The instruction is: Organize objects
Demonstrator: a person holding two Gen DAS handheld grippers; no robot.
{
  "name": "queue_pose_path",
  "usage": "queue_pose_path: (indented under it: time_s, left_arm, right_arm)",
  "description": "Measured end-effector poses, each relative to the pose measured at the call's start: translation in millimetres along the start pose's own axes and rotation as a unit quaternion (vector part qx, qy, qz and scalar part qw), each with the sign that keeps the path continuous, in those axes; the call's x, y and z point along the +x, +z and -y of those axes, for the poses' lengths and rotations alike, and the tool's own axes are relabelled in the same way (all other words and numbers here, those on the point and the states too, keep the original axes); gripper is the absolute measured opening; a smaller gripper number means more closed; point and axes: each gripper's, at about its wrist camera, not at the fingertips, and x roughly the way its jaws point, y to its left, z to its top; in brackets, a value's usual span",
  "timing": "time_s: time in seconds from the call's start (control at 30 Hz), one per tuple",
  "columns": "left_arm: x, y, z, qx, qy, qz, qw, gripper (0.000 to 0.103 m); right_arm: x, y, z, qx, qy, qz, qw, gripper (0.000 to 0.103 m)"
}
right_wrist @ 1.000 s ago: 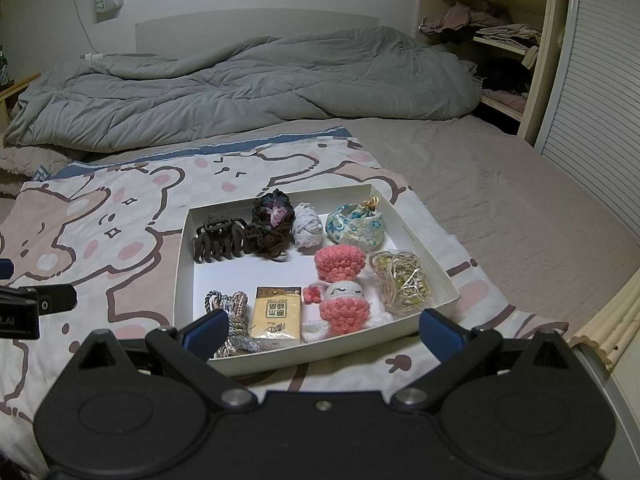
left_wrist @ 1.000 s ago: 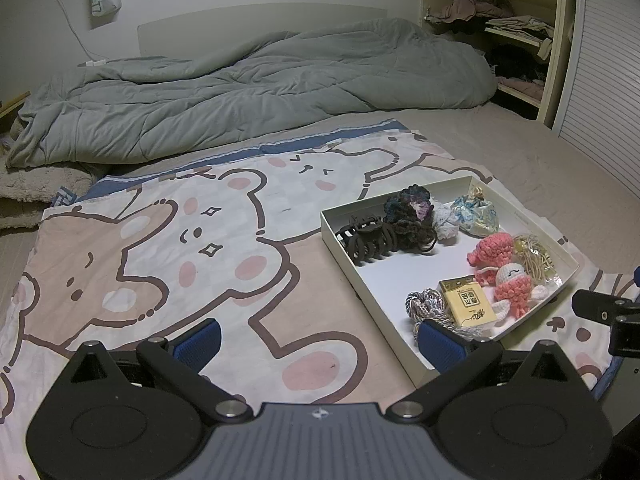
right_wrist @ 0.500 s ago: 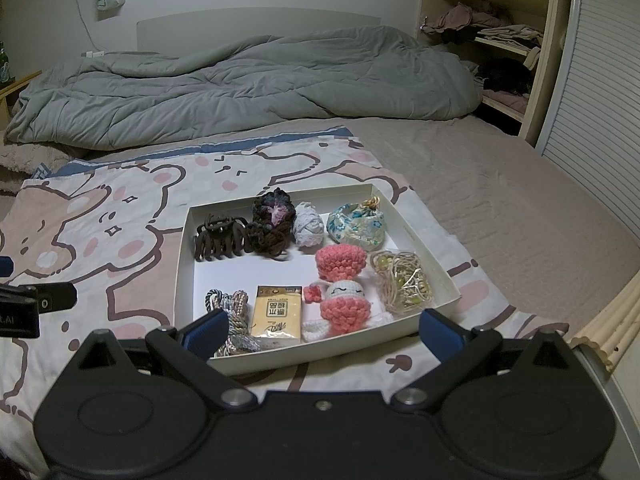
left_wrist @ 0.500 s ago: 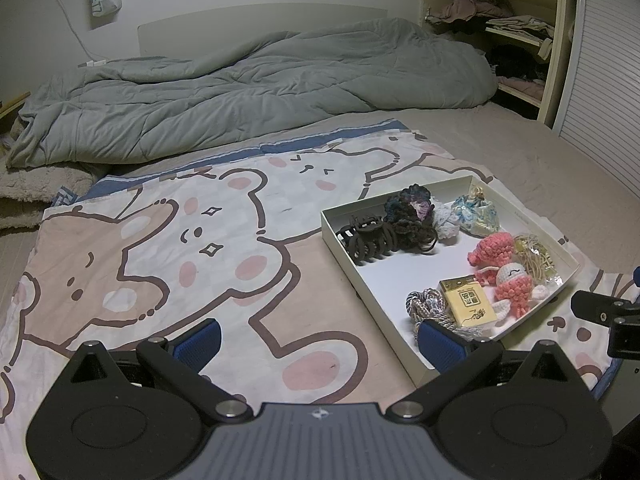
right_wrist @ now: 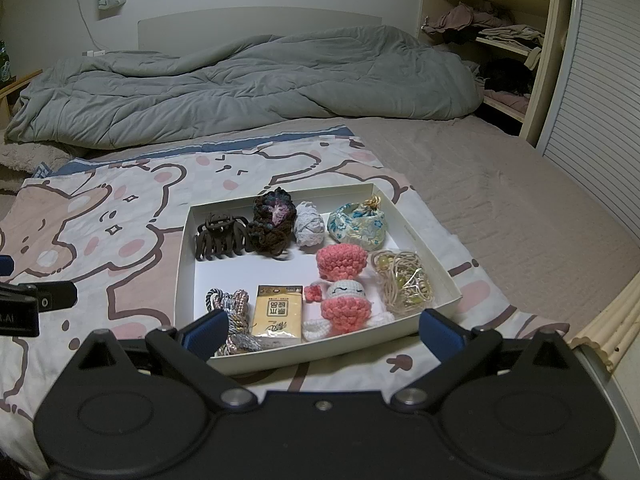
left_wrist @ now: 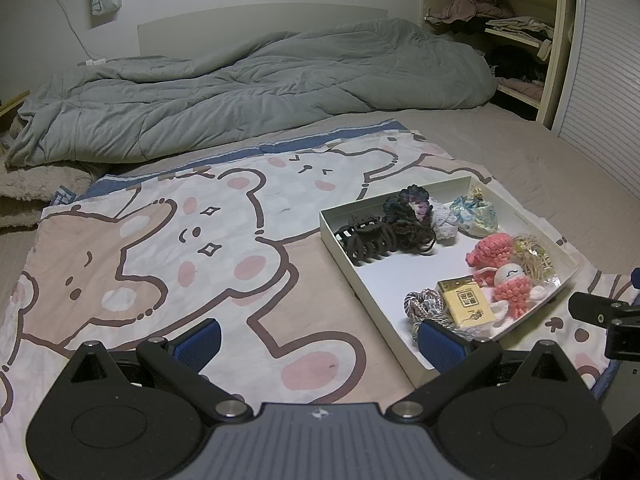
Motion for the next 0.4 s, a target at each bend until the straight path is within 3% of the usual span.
queue_pose_path:
  time_s: [0.4]
  left_arm:
    - [-1.0, 0.2, 2.7, 0.001, 0.0, 0.003, 1.0, 0.103]
  right_arm:
    - [0.0, 0.4, 0.2, 0.0, 0.0, 0.0, 1.0, 0.103]
